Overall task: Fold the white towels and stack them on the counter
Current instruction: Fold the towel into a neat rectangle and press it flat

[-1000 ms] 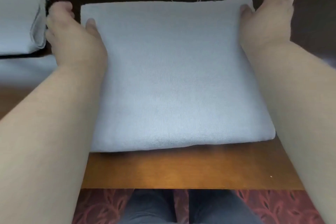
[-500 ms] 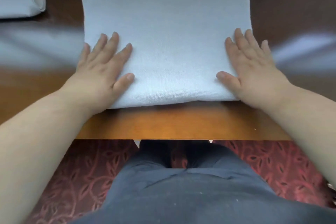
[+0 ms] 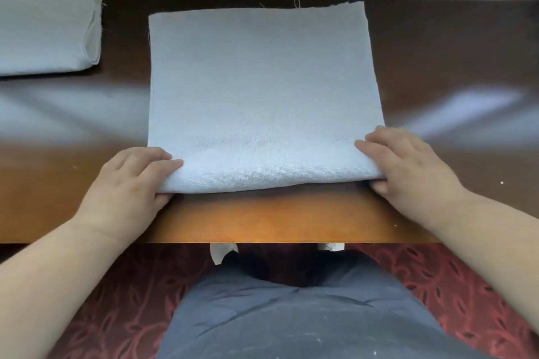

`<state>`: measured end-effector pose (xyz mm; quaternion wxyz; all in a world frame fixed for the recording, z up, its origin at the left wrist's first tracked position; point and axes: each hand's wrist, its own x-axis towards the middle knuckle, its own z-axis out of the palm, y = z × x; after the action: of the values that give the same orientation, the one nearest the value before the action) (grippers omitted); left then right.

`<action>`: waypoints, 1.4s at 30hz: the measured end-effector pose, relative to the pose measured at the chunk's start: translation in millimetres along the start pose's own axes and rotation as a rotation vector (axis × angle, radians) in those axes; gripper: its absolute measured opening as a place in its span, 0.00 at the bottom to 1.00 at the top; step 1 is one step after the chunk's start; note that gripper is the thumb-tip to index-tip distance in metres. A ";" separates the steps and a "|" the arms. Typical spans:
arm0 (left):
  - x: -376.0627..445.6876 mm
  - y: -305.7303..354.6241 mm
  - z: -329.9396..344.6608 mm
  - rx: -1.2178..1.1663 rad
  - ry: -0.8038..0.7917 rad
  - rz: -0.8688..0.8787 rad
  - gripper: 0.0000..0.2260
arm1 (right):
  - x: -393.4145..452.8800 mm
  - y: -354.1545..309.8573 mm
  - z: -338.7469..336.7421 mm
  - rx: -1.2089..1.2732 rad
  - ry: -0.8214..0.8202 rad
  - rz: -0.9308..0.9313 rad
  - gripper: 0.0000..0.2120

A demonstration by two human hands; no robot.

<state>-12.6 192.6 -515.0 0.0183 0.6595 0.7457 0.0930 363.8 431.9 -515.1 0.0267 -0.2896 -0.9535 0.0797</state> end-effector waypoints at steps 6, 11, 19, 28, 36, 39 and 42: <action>-3.4 -6.2 -3.4 0.007 0.015 0.074 0.19 | -4.3 5.5 0.6 0.036 0.050 0.024 0.35; -24.6 -3.5 0.5 -0.004 -0.010 0.072 0.20 | -26.0 3.7 2.2 0.067 0.036 -0.016 0.36; -26.5 -1.1 -2.8 -0.062 0.023 0.000 0.17 | -31.6 11.7 -1.6 0.150 0.051 -0.068 0.31; 18.9 -19.7 -32.2 -0.760 0.168 -0.577 0.15 | 1.5 -3.5 -51.4 0.787 0.311 0.444 0.16; 152.5 -26.5 -31.3 -1.091 0.368 -1.054 0.20 | 124.7 23.5 -49.9 0.869 0.489 0.613 0.09; 188.2 -34.9 -33.6 -1.077 0.238 -1.154 0.30 | 160.2 43.4 -32.4 0.800 0.384 0.732 0.13; 197.2 -38.9 -35.0 -1.382 0.087 -1.020 0.29 | 177.9 52.2 -19.5 0.815 0.325 0.817 0.17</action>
<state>-81.5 378.8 -468.2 0.4267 0.0806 0.7271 0.5317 246.5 576.3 -503.7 0.2481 -0.6076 -0.6411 0.3977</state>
